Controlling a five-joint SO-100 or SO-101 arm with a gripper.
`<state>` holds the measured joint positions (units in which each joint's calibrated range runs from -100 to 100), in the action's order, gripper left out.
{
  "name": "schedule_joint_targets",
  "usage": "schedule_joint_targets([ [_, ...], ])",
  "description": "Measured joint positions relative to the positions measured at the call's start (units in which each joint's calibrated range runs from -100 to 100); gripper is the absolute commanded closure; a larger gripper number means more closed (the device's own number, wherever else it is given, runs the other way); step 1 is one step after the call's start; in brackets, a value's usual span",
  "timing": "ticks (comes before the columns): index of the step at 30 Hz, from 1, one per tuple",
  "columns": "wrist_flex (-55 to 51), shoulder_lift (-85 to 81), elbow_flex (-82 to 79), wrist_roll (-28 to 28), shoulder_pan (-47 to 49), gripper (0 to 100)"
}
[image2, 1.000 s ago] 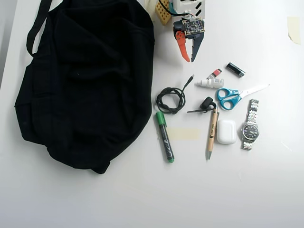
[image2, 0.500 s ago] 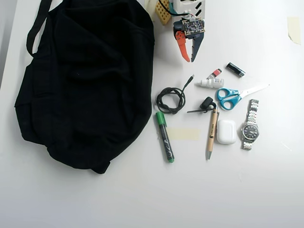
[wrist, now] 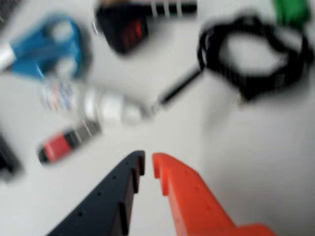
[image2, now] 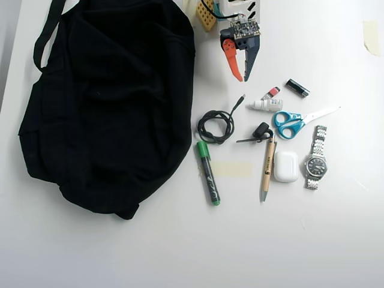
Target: Put the black bike light into the black bag
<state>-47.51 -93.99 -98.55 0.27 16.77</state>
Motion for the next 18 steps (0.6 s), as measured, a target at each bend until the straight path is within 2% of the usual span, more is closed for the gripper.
schedule_joint_targets([
  [5,5.97,0.00,0.34,0.00,3.30,97],
  [13,6.48,0.33,4.44,-0.10,8.81,97],
  [18,6.48,0.33,7.68,-0.10,8.59,96],
])
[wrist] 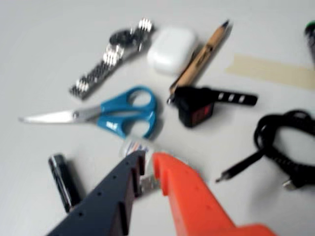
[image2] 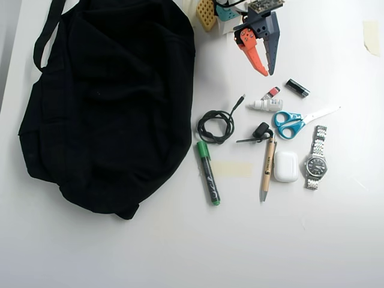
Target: Put the black bike light into the black bag
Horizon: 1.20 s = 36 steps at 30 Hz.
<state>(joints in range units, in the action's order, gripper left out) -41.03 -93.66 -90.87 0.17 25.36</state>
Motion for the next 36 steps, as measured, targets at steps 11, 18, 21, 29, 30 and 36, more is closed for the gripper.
schedule_joint_targets([
  [11,2.39,21.02,19.71,-0.10,1.10,89],
  [18,0.17,46.79,43.69,-2.34,0.59,89],
  [21,-1.62,55.71,50.85,-4.30,0.07,89],
  [29,-6.14,70.81,56.14,-5.91,-2.86,87],
  [30,-6.14,72.23,56.66,-6.30,-3.89,86],
  [36,-8.35,83.40,65.96,-7.28,-5.80,74],
])
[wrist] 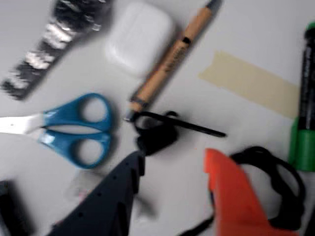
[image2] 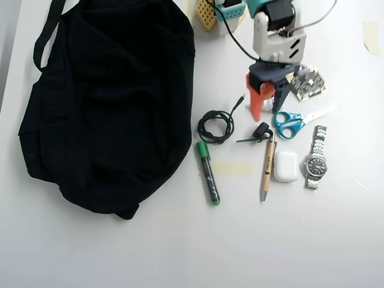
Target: Put the black bike light into the black bag
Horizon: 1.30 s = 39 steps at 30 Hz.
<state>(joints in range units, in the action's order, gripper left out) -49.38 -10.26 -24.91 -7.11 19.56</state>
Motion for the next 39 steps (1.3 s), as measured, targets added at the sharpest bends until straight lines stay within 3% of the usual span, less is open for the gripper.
schedule_joint_targets([
  [11,-14.32,14.01,22.78,-2.64,-4.99,71],
  [27,-12.44,14.01,23.29,-3.61,-0.44,73],
  [39,-12.02,14.01,11.60,-3.17,-2.94,70],
])
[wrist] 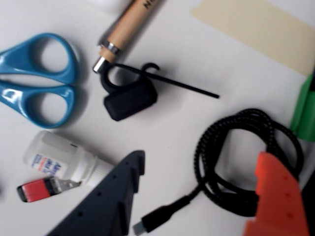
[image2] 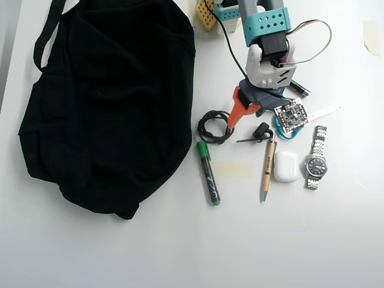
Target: Put the black bike light into the black bag
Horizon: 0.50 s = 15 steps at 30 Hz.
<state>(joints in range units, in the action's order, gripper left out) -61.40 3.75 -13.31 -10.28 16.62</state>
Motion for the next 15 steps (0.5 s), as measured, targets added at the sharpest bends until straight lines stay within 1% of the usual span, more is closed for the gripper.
schedule_joint_targets([
  [3,2.47,0.17,-0.26,-1.03,-0.37,70],
  [8,6.73,0.83,-1.54,-1.12,-0.07,70],
  [11,7.33,1.67,-1.54,-1.07,-0.07,64],
  [15,7.93,2.67,-1.54,-1.07,1.32,63],
])
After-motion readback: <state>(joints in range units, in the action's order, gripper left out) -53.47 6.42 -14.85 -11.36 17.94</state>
